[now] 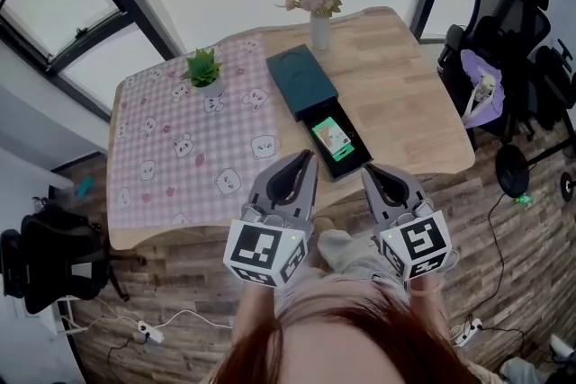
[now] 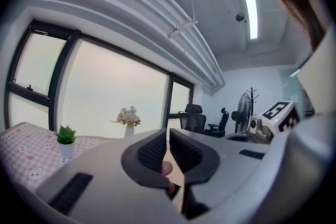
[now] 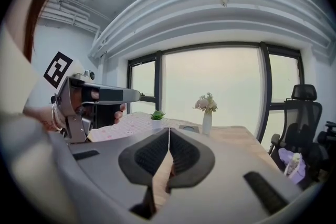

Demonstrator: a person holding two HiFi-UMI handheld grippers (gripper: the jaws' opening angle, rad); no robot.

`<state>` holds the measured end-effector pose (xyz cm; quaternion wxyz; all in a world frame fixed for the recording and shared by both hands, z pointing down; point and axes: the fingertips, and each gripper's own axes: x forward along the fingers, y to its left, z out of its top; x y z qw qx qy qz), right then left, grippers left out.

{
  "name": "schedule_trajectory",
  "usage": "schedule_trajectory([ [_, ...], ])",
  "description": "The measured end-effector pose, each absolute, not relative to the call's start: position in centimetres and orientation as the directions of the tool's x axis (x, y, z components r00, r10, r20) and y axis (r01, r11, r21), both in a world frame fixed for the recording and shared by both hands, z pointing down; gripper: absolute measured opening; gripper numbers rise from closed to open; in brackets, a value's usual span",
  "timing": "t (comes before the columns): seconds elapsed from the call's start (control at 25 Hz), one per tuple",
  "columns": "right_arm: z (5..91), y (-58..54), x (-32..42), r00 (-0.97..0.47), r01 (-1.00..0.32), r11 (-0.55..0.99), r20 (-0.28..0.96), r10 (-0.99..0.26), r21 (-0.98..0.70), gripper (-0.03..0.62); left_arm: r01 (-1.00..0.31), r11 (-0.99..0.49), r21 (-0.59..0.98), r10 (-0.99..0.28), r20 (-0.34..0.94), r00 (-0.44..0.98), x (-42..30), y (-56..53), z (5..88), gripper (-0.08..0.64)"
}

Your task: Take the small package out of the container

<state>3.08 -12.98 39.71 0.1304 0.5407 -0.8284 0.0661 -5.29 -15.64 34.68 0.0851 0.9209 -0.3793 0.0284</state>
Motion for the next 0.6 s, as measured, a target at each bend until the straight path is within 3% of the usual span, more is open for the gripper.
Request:
schedule_trajectory([
  [0.6, 42.9, -18.1, 3.7, -0.425, -0.889, 0.457, 0.350, -0.834, 0.010, 0.054, -0.725, -0.674, 0.142, -0.711, 0.143, 0.689, -4.0, -20.9, 35.9, 0.020],
])
